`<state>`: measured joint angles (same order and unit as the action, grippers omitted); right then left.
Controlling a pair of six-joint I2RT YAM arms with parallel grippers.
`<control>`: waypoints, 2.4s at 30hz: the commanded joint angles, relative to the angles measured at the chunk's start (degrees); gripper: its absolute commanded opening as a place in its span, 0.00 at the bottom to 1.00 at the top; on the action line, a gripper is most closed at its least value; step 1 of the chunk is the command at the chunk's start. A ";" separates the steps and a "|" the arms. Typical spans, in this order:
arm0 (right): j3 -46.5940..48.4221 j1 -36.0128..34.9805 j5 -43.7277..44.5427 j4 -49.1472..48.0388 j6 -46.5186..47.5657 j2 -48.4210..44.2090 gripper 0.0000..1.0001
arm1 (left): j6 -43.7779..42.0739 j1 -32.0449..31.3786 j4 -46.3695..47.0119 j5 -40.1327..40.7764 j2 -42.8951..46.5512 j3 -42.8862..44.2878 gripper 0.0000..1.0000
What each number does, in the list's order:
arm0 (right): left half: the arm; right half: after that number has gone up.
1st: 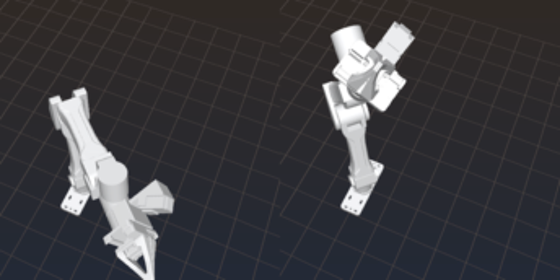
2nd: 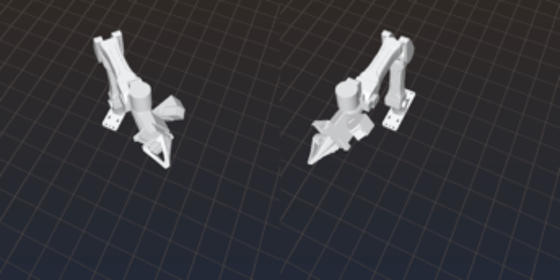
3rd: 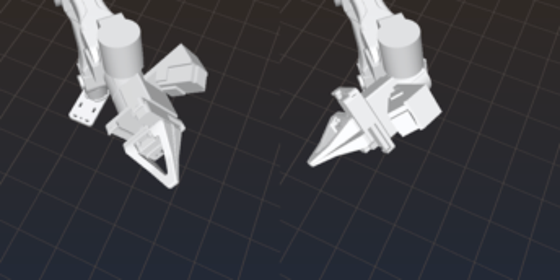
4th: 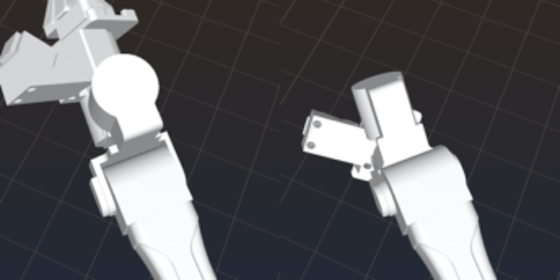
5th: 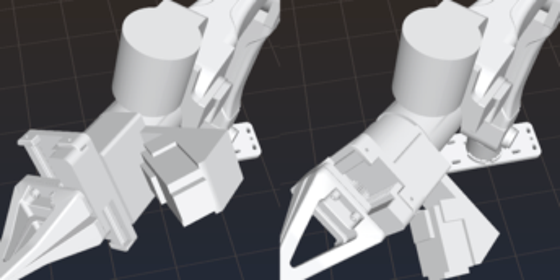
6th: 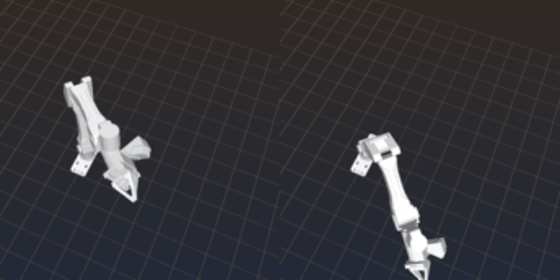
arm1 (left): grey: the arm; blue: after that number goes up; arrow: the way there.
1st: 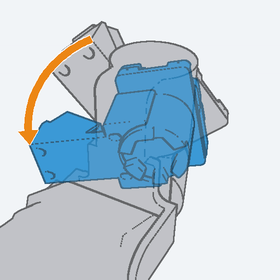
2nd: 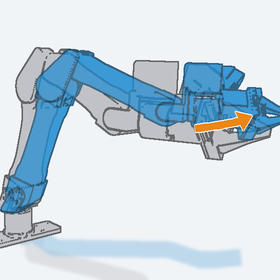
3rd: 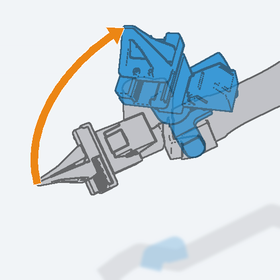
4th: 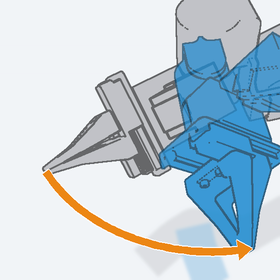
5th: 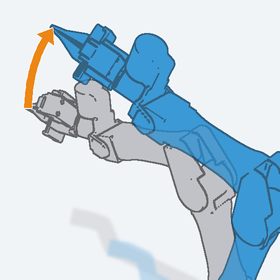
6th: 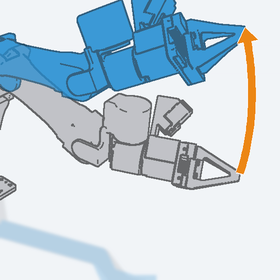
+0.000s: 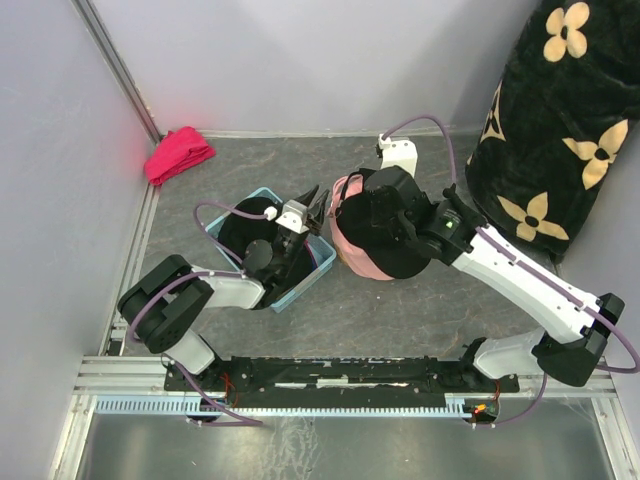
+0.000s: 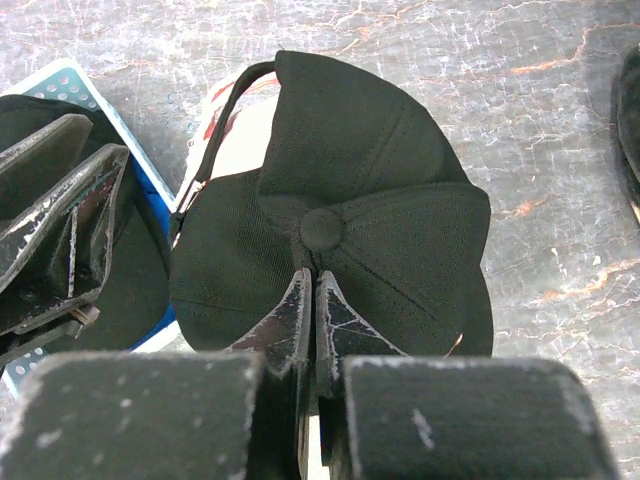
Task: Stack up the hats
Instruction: Stack the hat on the hat.
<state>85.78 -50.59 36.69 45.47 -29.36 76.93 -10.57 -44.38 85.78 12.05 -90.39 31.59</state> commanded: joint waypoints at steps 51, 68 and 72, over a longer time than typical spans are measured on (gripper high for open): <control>-7.38 -2.31 4.67 -10.41 1.23 -6.31 0.43 | 32.89 2.29 -59.16 -6.81 9.27 25.96 0.53; -6.95 -2.15 8.34 -10.52 3.05 -8.12 0.44 | 25.87 3.51 -76.92 -10.89 2.67 38.55 0.53; -7.38 -2.15 8.48 -10.71 3.03 -8.35 0.44 | 24.93 3.68 -79.36 -12.04 1.22 40.84 0.53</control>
<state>77.97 -52.51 43.46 36.62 -26.92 69.80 18.00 -41.08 8.71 2.22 -87.99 68.07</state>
